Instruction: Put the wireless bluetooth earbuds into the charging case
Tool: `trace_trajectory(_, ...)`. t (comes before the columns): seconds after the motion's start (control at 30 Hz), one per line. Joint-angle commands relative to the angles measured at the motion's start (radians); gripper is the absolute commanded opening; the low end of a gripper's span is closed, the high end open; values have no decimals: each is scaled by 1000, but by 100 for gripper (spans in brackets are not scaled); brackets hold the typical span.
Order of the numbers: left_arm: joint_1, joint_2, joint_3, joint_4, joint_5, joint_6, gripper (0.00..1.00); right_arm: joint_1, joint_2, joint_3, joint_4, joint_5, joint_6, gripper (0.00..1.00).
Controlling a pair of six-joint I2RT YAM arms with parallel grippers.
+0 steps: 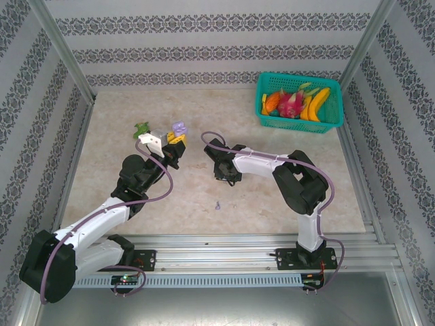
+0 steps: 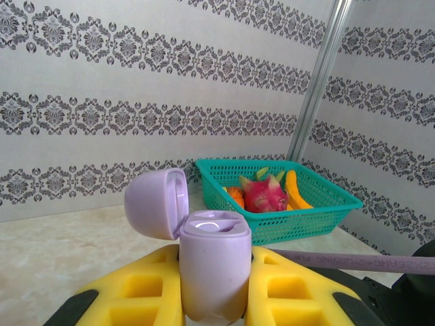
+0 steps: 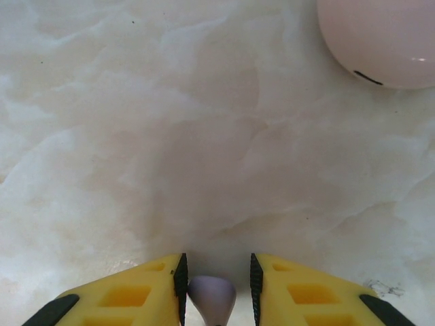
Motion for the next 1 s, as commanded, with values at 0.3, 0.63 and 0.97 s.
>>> trace_trajectory(0.3, -12, 10, -11, 46, -5, 2, 0, 32, 20, 18, -32, 0, 35, 37)
trace_trajectory(0.63, -12, 9, -13, 50, -5, 2, 0, 48, 47, 18, -39, 9, 68, 35)
trace_trajectory(0.97, -11, 7, -14, 49, -6, 2, 0, 33, 58, 19, -34, 19, 52, 22)
